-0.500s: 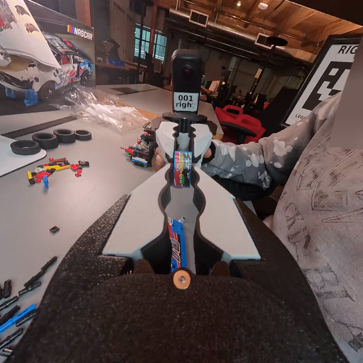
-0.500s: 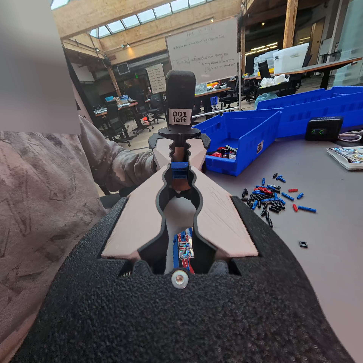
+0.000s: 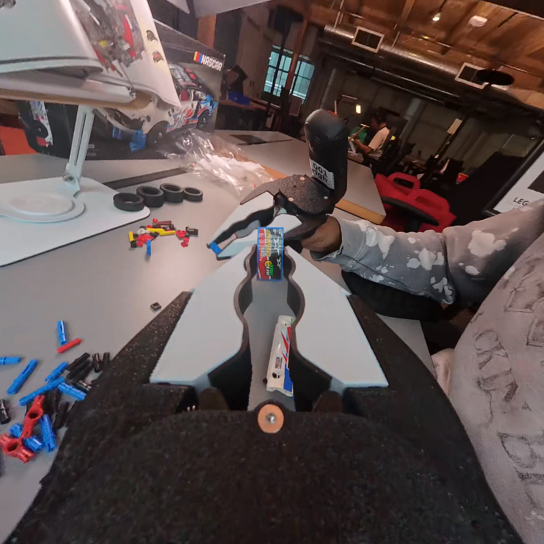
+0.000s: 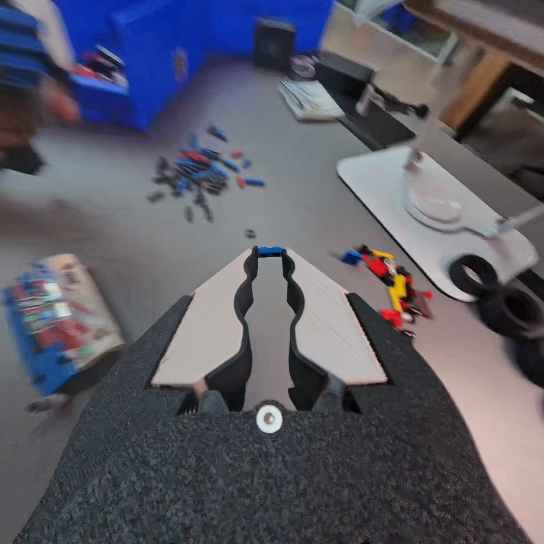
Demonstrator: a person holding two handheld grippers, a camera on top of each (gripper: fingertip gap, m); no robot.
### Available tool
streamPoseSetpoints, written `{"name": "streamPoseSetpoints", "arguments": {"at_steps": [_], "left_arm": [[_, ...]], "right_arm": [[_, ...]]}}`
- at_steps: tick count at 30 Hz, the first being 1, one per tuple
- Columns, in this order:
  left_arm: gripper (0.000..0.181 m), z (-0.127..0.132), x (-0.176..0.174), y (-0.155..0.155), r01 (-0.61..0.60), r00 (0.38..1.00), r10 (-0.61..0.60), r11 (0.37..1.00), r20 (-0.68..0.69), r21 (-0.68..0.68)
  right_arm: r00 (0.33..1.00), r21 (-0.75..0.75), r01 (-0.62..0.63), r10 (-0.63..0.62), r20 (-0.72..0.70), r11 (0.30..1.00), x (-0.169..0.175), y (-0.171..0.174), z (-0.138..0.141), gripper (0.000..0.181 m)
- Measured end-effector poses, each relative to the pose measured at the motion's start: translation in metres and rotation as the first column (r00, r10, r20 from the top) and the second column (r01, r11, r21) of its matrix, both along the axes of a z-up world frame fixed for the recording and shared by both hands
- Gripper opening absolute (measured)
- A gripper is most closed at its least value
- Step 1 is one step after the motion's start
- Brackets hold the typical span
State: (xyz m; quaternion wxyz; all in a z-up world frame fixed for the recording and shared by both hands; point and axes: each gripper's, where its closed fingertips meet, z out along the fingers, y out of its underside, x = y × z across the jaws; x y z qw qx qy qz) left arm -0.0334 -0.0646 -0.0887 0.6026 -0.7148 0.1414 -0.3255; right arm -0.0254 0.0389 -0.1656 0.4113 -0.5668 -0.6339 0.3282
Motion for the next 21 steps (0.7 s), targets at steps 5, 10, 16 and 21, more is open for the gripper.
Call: {"name": "streamPoseSetpoints", "arguments": {"at_steps": [5,10,16,21], "left_arm": [[0.015,-0.010,-0.002,0.005,-0.021,1.000,0.022,0.998,0.016,-0.055],[0.015,-0.018,-0.001,0.005,-0.015,1.000,0.016,0.996,0.010,-0.085],[0.015,-0.019,-0.001,0.006,-0.016,1.000,0.017,0.996,0.007,-0.092],[0.015,-0.029,0.002,0.008,-0.011,1.000,0.011,0.993,-0.005,-0.119]], "right_arm": [[0.916,0.136,0.305,-0.330,0.230,0.943,-0.004,0.075,-0.041,0.016],[0.864,0.192,0.387,-0.427,0.266,0.902,-0.007,0.102,-0.047,0.037],[0.936,0.143,0.312,-0.330,0.123,0.939,-0.020,0.085,-0.019,0.030],[0.925,0.135,0.285,-0.309,0.219,0.949,-0.038,0.087,-0.042,0.015]]}}
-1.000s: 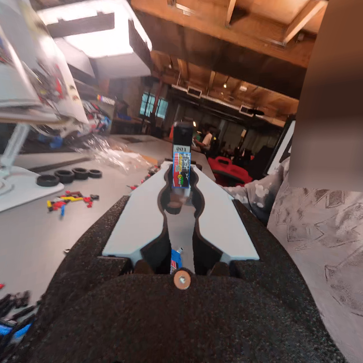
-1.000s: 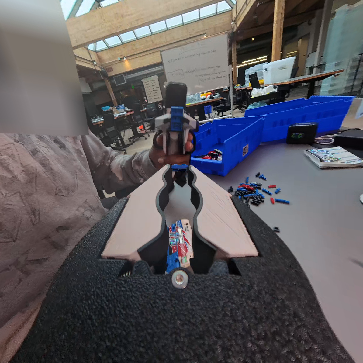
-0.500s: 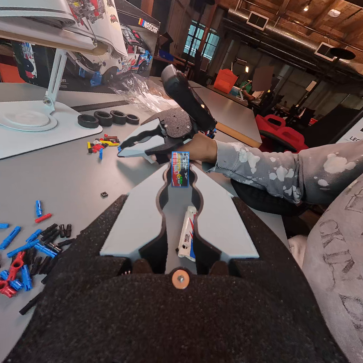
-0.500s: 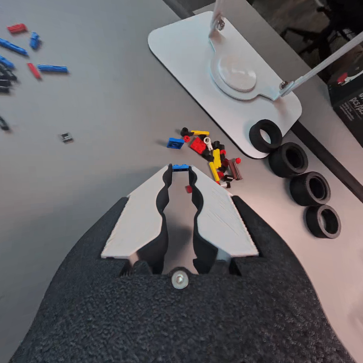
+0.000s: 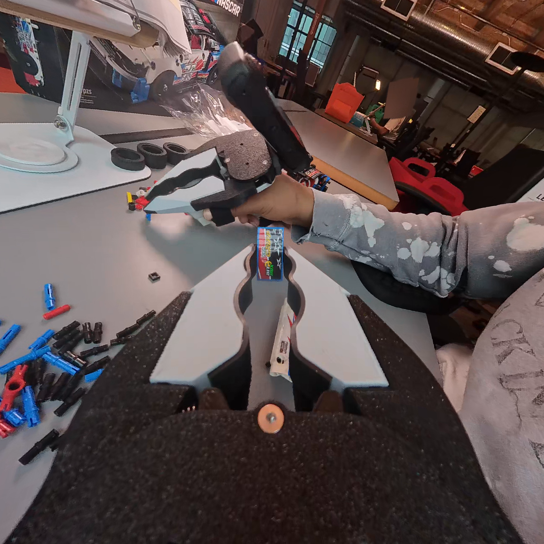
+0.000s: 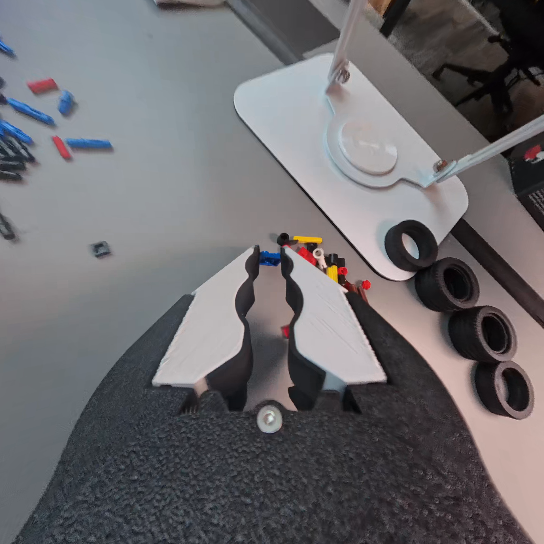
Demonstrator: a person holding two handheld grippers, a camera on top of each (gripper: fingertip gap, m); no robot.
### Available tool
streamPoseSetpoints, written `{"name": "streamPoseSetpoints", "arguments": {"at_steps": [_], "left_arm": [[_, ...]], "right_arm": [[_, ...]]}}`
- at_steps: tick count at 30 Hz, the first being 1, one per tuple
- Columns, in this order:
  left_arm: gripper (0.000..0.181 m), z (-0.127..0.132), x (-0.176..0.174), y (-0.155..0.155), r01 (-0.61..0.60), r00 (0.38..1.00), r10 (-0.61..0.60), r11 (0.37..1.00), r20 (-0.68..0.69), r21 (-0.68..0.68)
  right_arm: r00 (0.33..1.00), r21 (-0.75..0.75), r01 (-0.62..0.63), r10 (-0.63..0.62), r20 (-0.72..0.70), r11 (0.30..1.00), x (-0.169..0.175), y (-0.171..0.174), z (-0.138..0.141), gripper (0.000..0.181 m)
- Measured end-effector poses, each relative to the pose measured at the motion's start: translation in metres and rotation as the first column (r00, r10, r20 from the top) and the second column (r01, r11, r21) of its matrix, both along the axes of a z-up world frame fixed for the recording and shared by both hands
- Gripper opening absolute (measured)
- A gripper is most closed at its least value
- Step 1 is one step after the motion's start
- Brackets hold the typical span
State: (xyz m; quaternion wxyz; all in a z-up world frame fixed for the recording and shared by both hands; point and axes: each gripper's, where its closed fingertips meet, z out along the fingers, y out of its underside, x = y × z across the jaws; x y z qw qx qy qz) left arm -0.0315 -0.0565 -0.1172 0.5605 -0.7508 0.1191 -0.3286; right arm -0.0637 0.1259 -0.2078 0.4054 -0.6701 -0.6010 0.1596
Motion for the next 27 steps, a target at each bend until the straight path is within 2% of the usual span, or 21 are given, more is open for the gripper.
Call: {"name": "streamPoseSetpoints", "arguments": {"at_steps": [7,10,14,18,21,23,25,27], "left_arm": [[0.015,-0.001,-0.004,0.000,-0.010,1.000,0.010,1.000,0.005,-0.005],[0.015,-0.001,-0.003,0.000,-0.004,1.000,0.004,1.000,-0.001,-0.007],[0.015,-0.002,0.000,-0.001,0.003,1.000,-0.003,1.000,-0.013,-0.007],[0.015,-0.002,-0.001,-0.001,0.003,1.000,-0.003,1.000,-0.009,-0.011],[0.015,-0.002,-0.003,-0.001,-0.003,1.000,0.003,1.000,-0.005,-0.009],[0.015,-0.001,-0.004,-0.001,-0.007,1.000,0.007,1.000,-0.001,-0.005],[0.015,0.000,-0.004,-0.001,-0.004,1.000,0.004,1.000,-0.004,0.001],[0.015,-0.001,-0.002,-0.002,0.001,1.000,0.000,1.000,-0.028,0.013]], "right_arm": [[0.988,0.064,0.084,-0.092,0.126,0.994,0.028,0.017,0.000,0.010],[0.982,0.036,0.085,-0.090,0.163,0.996,0.038,0.011,0.000,0.013],[0.987,0.058,0.120,-0.125,0.105,0.991,0.045,0.018,0.017,0.020],[0.992,0.009,0.103,-0.102,-0.072,0.995,0.043,0.016,0.052,0.020],[0.967,-0.083,-0.020,-0.002,-0.256,0.996,0.040,-0.009,0.082,0.021],[0.903,-0.181,-0.225,0.135,-0.409,0.957,0.036,-0.050,0.104,0.019],[0.799,-0.265,-0.460,0.264,-0.541,0.848,0.040,-0.101,0.122,0.018],[0.716,-0.319,-0.602,0.319,-0.620,0.732,0.047,-0.141,0.129,0.019]]}}
